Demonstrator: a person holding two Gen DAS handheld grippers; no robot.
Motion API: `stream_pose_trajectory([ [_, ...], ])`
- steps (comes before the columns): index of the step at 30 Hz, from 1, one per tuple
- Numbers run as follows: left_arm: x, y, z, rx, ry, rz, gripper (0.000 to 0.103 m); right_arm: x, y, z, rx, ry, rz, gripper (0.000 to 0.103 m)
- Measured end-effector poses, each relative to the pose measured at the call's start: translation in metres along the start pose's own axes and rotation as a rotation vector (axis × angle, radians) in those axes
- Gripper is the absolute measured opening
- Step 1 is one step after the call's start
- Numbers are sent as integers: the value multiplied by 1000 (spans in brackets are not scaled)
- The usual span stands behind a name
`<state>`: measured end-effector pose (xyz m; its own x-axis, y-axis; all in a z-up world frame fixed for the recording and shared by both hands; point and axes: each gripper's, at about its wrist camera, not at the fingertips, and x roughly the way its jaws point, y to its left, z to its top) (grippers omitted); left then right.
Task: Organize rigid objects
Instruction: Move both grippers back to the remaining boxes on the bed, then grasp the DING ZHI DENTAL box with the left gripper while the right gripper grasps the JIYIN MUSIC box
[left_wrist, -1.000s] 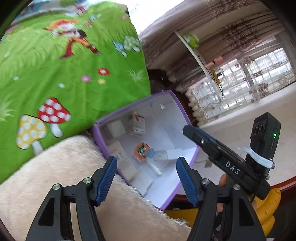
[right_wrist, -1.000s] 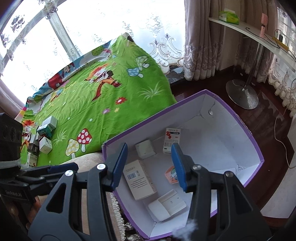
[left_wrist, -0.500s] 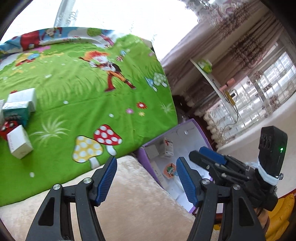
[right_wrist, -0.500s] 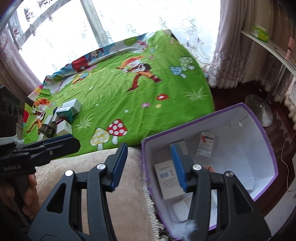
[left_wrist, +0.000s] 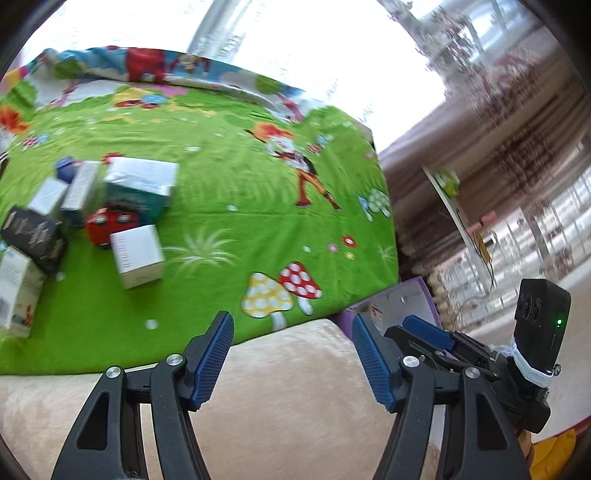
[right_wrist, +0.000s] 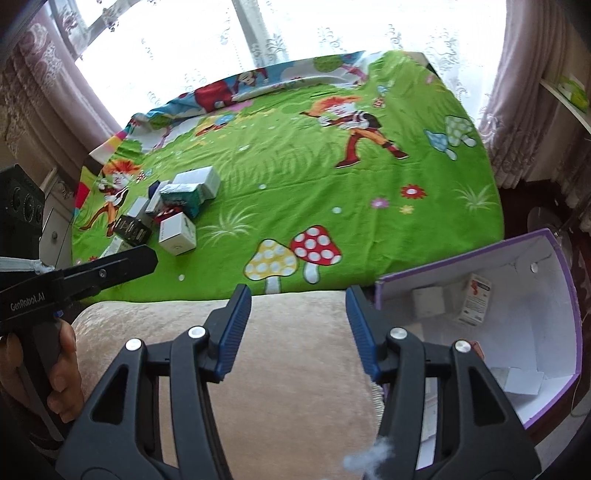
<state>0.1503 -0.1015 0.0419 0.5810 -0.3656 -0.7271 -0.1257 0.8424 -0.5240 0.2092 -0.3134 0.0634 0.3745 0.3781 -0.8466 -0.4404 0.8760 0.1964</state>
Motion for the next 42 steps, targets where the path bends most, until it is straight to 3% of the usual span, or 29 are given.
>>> stream_pose_trajectory([
  [14, -56, 87, -16, -123, -68, 100, 67, 32, 61, 2, -105, 68, 63, 63],
  [26, -92, 137, -22, -126, -109, 237, 67, 59, 85, 3, -142, 128, 80, 63],
  [35, -103, 181, -25, -159, -93, 354, 50, 76, 98, 9, -156, 159, 78, 63],
  [42, -104, 208, -16, -136, -67, 457, 48, 86, 125, 12, -254, 161, 56, 63],
])
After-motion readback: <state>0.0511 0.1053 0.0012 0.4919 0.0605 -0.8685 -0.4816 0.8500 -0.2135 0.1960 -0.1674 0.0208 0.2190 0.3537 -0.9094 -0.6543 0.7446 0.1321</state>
